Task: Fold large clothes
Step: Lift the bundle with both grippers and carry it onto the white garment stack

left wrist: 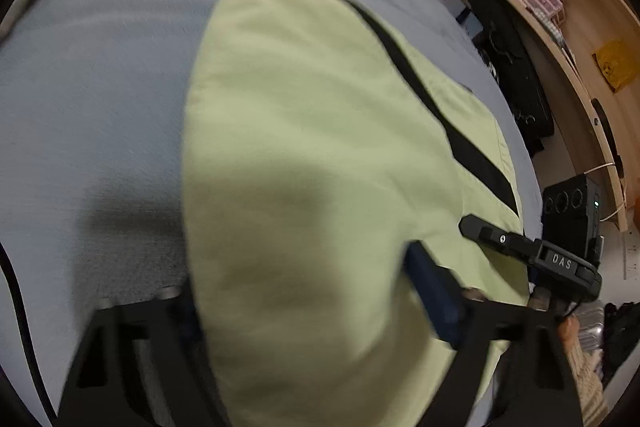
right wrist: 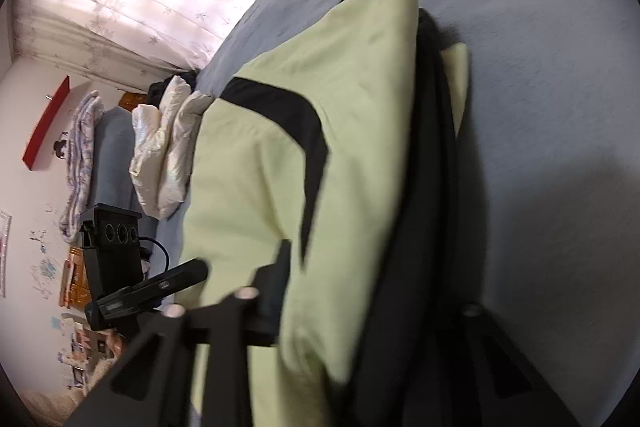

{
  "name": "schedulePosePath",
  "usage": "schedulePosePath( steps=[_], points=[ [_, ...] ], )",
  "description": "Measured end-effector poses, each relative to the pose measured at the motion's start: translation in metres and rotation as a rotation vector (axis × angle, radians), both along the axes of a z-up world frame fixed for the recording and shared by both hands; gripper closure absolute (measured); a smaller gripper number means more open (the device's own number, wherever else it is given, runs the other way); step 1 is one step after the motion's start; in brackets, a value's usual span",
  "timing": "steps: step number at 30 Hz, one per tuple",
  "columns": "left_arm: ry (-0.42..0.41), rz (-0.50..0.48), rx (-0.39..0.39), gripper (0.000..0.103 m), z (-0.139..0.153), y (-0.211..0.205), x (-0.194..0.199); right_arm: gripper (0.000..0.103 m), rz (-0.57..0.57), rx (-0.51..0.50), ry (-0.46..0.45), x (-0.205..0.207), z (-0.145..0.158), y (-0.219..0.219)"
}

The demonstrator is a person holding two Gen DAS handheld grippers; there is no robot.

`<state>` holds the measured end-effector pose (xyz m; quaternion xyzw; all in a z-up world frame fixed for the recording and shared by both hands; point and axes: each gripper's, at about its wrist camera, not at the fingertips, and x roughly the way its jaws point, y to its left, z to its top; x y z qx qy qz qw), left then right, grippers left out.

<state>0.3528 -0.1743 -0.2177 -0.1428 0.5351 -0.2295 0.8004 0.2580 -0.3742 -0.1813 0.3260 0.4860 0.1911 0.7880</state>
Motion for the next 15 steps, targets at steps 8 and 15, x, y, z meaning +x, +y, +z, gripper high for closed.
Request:
schedulePosePath(
  steps=[8, 15],
  points=[
    [-0.143, 0.03, 0.089, 0.074, 0.055, 0.002, -0.032, 0.093, 0.027, -0.152, -0.14, -0.028, 0.064, 0.045],
    [-0.219, 0.059, 0.095, 0.076, 0.12, 0.061, -0.069, 0.093, 0.091, -0.18, -0.212, -0.052, 0.122, 0.105]
  ],
)
